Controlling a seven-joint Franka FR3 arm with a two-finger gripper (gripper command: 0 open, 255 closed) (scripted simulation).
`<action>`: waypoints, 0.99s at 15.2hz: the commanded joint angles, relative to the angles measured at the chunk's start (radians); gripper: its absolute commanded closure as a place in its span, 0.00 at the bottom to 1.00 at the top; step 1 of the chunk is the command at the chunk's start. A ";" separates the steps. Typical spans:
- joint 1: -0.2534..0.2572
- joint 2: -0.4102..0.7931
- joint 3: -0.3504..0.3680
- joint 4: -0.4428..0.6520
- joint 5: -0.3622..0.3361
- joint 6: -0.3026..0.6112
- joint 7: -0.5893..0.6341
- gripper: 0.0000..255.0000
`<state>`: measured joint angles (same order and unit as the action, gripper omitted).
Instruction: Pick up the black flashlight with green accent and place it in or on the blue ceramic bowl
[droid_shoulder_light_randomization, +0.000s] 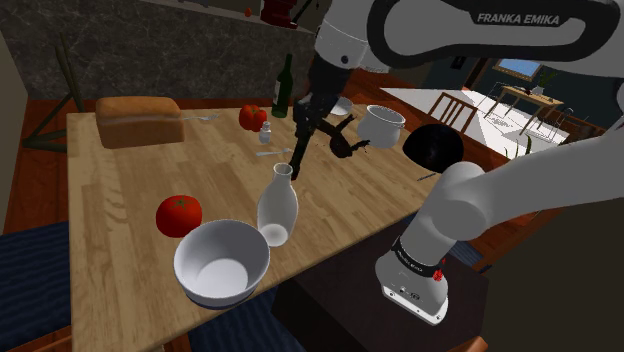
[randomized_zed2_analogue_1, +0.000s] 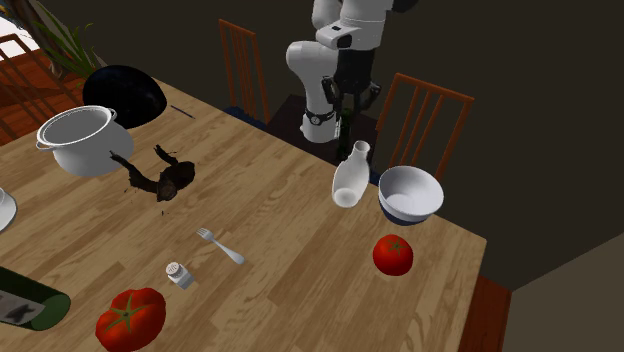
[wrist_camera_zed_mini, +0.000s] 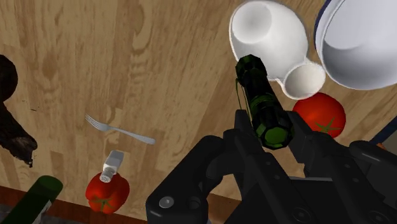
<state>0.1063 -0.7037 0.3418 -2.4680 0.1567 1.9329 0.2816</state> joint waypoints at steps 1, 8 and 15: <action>0.017 0.020 0.052 0.055 0.013 -0.015 0.052 1.00; 0.018 0.154 0.218 0.223 0.022 -0.034 0.231 1.00; -0.021 0.352 0.416 0.450 -0.048 -0.065 0.442 1.00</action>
<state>0.0931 -0.3845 0.7279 -2.0582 0.1249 1.8775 0.6898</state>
